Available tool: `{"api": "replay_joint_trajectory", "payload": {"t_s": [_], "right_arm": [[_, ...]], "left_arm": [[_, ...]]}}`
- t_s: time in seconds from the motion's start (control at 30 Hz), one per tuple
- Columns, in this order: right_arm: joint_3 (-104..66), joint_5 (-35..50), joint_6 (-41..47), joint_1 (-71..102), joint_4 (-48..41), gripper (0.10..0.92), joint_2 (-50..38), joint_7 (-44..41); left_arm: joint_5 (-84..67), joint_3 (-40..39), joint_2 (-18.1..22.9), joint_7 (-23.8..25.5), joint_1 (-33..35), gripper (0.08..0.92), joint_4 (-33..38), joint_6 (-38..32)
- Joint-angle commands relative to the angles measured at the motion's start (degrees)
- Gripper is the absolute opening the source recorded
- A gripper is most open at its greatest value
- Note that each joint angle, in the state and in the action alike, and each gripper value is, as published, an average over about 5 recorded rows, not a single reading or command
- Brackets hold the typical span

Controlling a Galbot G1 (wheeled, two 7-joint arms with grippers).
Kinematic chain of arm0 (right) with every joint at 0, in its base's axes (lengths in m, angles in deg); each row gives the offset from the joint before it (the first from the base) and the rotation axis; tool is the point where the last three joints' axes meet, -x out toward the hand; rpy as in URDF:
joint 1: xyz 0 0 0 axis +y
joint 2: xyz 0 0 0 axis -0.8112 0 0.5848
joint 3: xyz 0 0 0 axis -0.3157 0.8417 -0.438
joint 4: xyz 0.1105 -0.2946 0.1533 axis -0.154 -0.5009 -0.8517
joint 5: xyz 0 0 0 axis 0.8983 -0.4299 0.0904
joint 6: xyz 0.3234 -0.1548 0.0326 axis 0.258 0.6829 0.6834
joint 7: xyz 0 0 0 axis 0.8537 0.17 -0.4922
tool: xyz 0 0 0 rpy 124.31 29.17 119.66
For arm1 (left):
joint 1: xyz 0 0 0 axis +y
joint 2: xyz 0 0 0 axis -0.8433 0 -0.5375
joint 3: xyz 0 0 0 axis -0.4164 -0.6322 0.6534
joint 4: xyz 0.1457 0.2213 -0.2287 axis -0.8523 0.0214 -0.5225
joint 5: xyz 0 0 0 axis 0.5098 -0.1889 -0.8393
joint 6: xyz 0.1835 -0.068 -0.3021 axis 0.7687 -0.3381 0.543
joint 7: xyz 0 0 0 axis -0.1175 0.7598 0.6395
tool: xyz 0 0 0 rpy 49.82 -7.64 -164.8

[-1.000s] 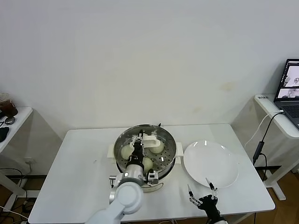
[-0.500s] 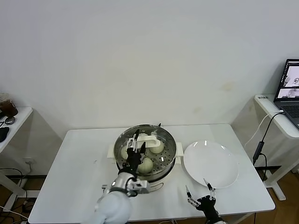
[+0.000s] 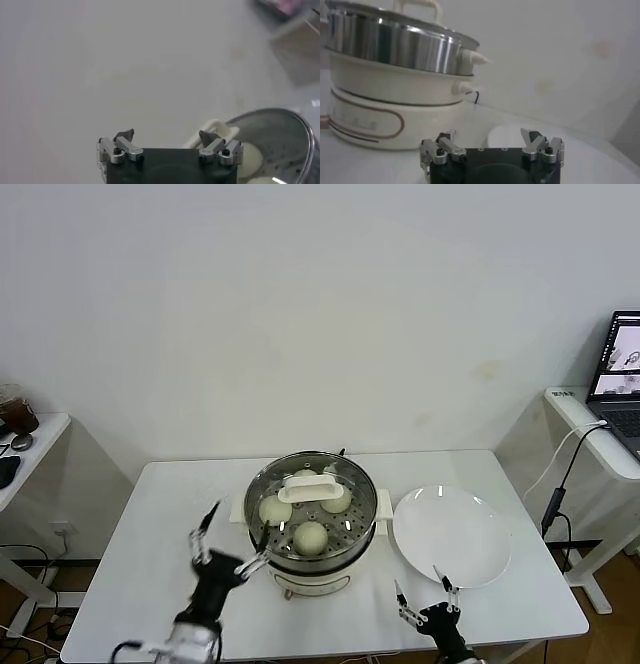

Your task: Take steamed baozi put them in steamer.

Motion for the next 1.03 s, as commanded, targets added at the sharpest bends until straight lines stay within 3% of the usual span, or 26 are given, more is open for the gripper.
{"api": "replay_joint_trajectory", "payload": {"t_s": [0.03, 0.4, 1.03], "right_arm": [[3.06, 7.59, 8.07, 4.79, 6.1, 0.823, -3.84, 0.91], [2.85, 6.28, 7.75, 6.58, 8.0, 0.823, -4.68, 1.32], [3.89, 6.94, 8.28, 6.99, 9.2, 0.823, -4.31, 1.32]], "left_arm": [[-23.86, 9.07, 3.85, -7.31, 23.37, 0.823, -0.62, -15.11], [-20.62, 6.08, 7.4, -4.26, 22.65, 0.823, -9.77, -21.59], [-19.71, 9.38, 4.71, -0.22, 20.39, 0.823, -13.99, -20.54]]}}
